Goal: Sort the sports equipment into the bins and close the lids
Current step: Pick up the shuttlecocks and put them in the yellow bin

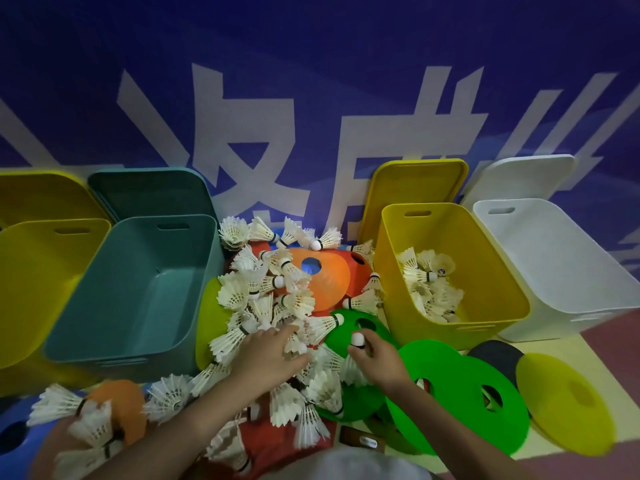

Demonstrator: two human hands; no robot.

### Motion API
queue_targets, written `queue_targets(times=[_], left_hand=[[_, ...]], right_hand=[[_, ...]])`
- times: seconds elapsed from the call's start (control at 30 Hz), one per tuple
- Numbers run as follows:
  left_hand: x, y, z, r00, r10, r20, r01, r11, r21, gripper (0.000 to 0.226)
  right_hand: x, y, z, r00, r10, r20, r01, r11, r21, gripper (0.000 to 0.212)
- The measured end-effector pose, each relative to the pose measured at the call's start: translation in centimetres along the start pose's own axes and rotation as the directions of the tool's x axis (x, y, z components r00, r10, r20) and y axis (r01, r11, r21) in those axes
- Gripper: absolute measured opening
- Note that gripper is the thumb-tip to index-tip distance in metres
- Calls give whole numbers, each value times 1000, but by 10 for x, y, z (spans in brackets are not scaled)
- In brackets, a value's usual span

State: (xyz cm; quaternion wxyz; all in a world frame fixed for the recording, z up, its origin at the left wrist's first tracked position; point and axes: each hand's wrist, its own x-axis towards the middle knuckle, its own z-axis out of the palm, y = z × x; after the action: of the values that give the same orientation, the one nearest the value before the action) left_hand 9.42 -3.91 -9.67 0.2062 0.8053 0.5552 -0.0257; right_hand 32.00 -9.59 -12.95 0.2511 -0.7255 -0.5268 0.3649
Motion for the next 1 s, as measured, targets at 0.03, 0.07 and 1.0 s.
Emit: queue_targets(times=[0.03,0.07,1.0], left_hand=[[-1,0,0,1000,-5,-7,4,990,-137,75],[-2,0,0,1000,-8,-19,3,965,-263,72],[101,222,-25,959,225,-175,-284,692,-663,57]], right_hand=[[0,-2,-2,1000,9,-16,-9,999,47,28],[0,-4,-4,999,10,-34,-7,996,93,27],[20,68,-217,842,61,-537,194,893,406,21]])
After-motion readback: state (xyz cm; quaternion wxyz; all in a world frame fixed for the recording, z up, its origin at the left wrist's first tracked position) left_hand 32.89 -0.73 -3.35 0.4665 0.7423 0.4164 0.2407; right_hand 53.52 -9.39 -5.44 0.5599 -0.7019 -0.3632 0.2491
